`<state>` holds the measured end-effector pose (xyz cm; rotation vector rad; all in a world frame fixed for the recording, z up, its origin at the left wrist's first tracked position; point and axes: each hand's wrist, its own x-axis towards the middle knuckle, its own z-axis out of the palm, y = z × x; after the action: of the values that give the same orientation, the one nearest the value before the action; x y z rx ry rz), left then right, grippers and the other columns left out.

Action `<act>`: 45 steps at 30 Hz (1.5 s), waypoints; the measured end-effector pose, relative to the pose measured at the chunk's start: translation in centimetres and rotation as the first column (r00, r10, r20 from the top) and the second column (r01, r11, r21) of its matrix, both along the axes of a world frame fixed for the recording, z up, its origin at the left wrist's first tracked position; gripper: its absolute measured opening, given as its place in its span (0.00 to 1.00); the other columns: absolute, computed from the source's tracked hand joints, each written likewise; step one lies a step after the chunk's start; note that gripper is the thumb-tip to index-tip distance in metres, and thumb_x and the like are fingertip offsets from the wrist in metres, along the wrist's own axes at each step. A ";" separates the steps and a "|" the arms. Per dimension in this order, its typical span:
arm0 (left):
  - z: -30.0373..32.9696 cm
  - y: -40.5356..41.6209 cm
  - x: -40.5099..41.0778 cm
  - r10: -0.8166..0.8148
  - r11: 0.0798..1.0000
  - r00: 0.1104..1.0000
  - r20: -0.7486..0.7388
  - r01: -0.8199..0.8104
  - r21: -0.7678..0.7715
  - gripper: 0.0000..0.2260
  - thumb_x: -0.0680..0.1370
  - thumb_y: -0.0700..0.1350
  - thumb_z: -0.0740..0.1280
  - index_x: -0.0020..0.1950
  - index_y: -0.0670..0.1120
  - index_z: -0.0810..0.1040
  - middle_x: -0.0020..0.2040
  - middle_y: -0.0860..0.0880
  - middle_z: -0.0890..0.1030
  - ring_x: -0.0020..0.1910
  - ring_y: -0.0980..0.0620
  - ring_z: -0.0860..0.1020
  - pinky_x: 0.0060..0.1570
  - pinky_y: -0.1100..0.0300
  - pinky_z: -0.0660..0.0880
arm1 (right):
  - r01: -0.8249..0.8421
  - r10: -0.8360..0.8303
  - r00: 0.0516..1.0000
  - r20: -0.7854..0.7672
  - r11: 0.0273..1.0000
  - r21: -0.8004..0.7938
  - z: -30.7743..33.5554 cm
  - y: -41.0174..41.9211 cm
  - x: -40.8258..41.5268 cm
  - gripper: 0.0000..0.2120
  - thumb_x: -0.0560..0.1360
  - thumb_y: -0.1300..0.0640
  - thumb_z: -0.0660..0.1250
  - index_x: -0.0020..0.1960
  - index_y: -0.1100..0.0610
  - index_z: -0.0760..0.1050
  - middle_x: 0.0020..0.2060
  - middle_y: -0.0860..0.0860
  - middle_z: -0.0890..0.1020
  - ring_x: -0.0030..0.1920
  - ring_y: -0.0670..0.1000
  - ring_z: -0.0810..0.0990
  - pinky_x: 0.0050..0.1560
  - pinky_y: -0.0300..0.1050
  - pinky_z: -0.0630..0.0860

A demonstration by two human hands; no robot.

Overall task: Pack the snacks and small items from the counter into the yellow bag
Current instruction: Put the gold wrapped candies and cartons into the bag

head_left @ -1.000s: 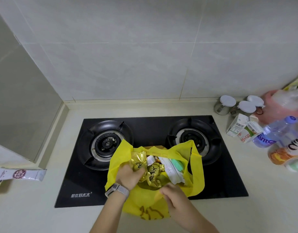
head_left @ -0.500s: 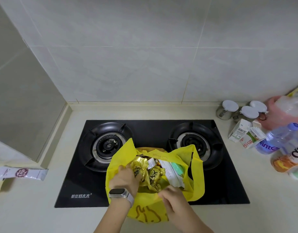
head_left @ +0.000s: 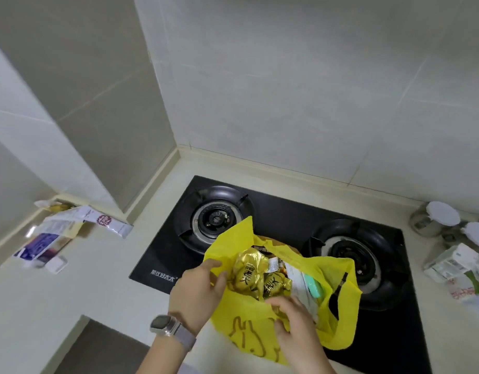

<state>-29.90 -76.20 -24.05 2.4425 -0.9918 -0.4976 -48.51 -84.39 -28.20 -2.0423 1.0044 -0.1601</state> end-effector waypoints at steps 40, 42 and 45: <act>-0.4 31.5 25.0 0.181 0.959 0.975 0.127 -0.204 0.197 0.19 0.77 0.53 0.58 0.68 0.54 0.67 0.62 0.53 0.74 0.61 0.53 0.73 0.54 0.59 0.74 | -0.500 0.428 0.859 -0.281 0.818 -0.284 0.8 19.2 31.2 0.20 0.76 0.54 0.58 0.67 0.45 0.65 0.64 0.44 0.71 0.62 0.49 0.67 0.58 0.40 0.70; -0.9 31.3 25.6 0.183 0.959 0.977 0.113 -0.202 0.199 0.19 0.77 0.53 0.58 0.68 0.54 0.66 0.62 0.52 0.74 0.62 0.52 0.73 0.54 0.59 0.74 | -0.514 0.431 0.848 -0.309 0.811 -0.281 0.6 19.1 32.5 0.20 0.77 0.54 0.58 0.68 0.46 0.64 0.64 0.44 0.70 0.63 0.50 0.67 0.58 0.41 0.71; -1.4 30.6 26.4 0.191 0.956 0.978 0.087 -0.205 0.212 0.20 0.77 0.52 0.59 0.69 0.53 0.66 0.63 0.51 0.73 0.62 0.50 0.72 0.54 0.57 0.73 | -0.533 0.440 0.833 -0.336 0.801 -0.272 -0.1 18.4 34.6 0.22 0.77 0.54 0.58 0.70 0.47 0.63 0.66 0.46 0.69 0.65 0.51 0.66 0.61 0.44 0.71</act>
<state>-3.46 -45.57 -25.43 2.7358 -0.7381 -0.4831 -13.92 -66.02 -28.27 -2.6459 0.5786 0.2247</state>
